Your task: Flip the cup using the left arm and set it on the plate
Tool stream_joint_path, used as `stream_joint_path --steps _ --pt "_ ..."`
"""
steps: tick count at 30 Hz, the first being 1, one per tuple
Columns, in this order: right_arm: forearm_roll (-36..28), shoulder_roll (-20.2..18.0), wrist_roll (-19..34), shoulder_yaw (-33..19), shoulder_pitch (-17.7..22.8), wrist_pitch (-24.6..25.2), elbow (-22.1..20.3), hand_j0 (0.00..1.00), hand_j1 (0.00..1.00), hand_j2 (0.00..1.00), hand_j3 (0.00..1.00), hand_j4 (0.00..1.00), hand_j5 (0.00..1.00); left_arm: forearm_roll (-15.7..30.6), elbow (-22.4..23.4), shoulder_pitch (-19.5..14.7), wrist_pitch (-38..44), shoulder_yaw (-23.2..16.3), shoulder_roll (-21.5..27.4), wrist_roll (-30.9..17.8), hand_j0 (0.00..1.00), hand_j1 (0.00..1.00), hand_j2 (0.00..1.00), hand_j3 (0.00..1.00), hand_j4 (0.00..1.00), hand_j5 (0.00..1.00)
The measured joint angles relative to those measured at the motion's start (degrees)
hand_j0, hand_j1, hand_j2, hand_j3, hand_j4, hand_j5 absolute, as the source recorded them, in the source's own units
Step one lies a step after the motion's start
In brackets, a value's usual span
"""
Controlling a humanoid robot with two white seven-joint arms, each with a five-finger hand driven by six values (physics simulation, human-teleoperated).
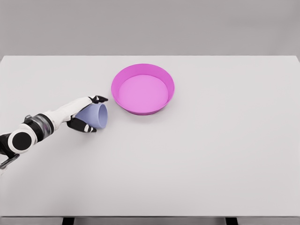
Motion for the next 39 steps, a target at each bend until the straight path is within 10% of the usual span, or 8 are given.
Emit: stream_joint_path --steps 16,39 --pt "0.0 0.0 0.0 0.0 0.0 0.0 0.0 1.00 1.00 1.00 1.00 1.00 1.00 0.9 -1.4 0.4 0.7 1.2 0.7 0.1 0.71 0.71 0.71 0.71 0.71 0.71" --pt "0.0 0.0 0.0 0.0 0.0 0.0 0.0 1.00 1.00 1.00 1.00 1.00 1.00 5.5 5.7 3.7 -13.1 18.2 -12.6 0.8 0.73 0.73 0.73 0.73 0.73 0.73"
